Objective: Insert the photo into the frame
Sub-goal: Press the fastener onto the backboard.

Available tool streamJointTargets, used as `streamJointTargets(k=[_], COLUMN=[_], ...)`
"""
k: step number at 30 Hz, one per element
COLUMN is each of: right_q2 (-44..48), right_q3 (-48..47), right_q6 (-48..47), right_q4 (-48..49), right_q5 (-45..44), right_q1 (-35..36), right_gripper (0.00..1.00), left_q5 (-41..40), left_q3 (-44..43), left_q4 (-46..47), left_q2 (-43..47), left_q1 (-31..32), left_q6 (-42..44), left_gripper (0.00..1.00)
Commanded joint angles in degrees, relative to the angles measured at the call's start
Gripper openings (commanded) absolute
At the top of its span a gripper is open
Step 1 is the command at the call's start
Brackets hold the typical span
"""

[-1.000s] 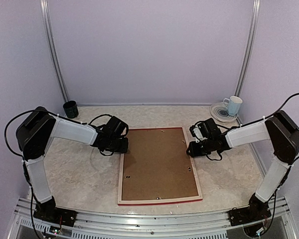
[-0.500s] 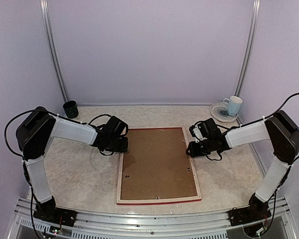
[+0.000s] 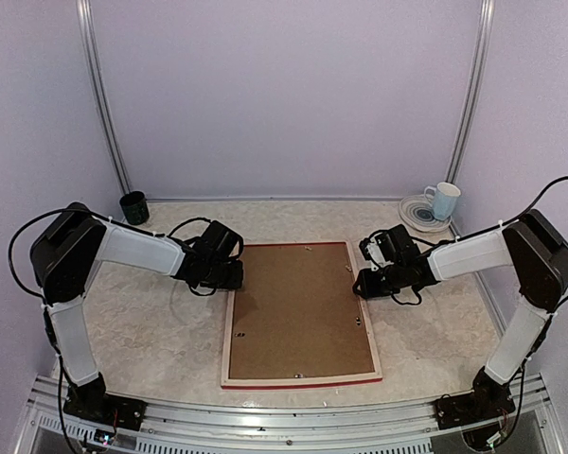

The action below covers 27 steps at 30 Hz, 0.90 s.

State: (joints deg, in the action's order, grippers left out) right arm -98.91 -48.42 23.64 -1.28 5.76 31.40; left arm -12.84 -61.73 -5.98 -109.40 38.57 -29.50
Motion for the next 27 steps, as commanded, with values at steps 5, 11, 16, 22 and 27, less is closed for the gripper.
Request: streamJointTargets(k=[5,11,16,22,27], right_q2=[-1.7,-1.6,-1.7,-1.7,-1.8], right_q3=[0.3,0.3,0.4,0.4,0.4], right_q6=[-0.2,-0.3,-0.3,-0.4,-0.4], right_q4=[-0.1,0.0,0.0,0.0,0.0], right_q5=[2.0,2.0,2.0,2.4,2.4], right_q1=[0.0,0.0,0.0,0.0,0.0], right_gripper=[0.28,0.28,0.28,0.29,0.29], left_q5=[-1.4,-0.4,-0.6,0.8,2.2], left_q3=[1.2,-0.2,-1.3,-1.0,-0.7], left_q4=[-1.7,-1.6,-3.3,-3.0,-2.1], left_q2=[1.2,0.0,-1.2,-1.5,-2.1], left_q1=[-0.4,-1.0,-1.3,-1.7,-1.8], left_q6=[1.0,3.6,5.0,5.7,5.5], left_gripper=[0.48,0.47,0.42,0.35,0.25])
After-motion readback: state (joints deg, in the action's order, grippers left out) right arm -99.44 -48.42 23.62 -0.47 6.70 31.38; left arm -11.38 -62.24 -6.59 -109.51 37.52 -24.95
